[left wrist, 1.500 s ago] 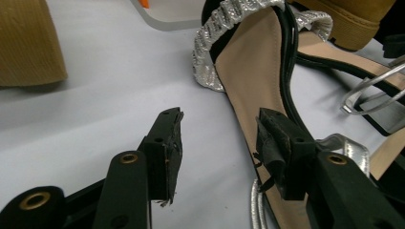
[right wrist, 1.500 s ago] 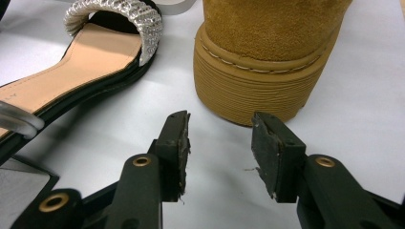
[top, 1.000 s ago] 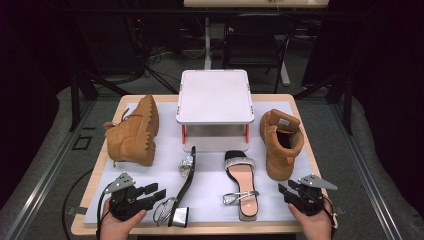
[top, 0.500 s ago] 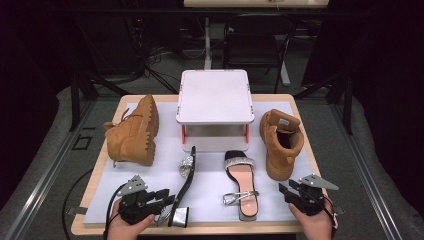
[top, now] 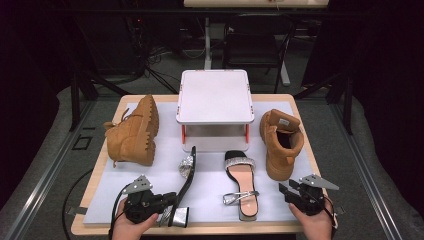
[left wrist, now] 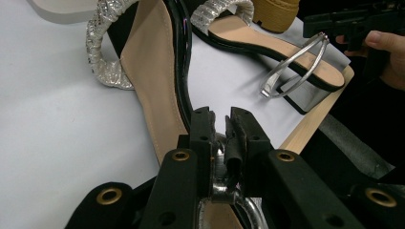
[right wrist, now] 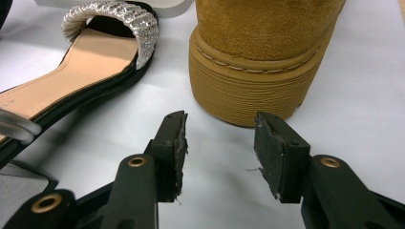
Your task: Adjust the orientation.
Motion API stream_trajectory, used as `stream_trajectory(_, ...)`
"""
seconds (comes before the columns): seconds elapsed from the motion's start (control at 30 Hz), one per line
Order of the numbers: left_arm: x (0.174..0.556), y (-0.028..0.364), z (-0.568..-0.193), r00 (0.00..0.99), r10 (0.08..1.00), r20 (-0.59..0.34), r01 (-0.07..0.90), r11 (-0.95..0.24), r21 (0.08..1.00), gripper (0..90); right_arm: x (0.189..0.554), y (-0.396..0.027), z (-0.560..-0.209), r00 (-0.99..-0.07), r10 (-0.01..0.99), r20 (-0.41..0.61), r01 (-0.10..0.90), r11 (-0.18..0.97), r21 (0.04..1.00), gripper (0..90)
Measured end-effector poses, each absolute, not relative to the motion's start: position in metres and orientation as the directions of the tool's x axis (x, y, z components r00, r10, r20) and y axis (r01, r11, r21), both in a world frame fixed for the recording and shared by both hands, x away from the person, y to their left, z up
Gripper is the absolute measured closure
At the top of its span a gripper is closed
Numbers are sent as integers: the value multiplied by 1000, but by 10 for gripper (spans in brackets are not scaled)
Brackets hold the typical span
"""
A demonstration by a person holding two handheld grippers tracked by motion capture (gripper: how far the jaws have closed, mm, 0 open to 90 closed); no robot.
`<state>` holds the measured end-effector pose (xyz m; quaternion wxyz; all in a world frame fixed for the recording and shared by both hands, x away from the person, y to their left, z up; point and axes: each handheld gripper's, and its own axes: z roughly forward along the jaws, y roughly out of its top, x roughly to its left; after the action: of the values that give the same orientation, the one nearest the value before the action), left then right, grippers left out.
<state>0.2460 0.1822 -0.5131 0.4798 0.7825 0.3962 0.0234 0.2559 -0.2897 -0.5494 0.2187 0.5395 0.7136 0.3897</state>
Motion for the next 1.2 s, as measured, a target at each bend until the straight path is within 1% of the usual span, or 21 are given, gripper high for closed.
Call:
stream_trajectory(0.13,248,177,-513,687,624,-372,602,-203,772,809,255,-290,-549,-321,939,120,593,101,799,546)
stream_trajectory(0.27,251,169,-513,697,606,-384,603,-204,771,812,255,-290,-549,-320,940,120,592,99,800,546)
stream_trajectory(0.57,256,147,-511,715,592,-372,598,-242,764,815,255,-292,-549,-319,940,123,595,97,798,545)
stream_trajectory(0.93,263,113,-519,745,574,-339,588,-326,740,815,254,-293,-548,-313,940,133,597,86,798,545)
stream_trajectory(1.1,263,104,-524,756,574,-316,577,-354,736,815,254,-294,-548,-312,941,135,596,83,799,545)
stream_trajectory(1.2,264,104,-524,752,571,-328,586,-353,729,810,254,-294,-548,-310,941,135,596,82,799,545)
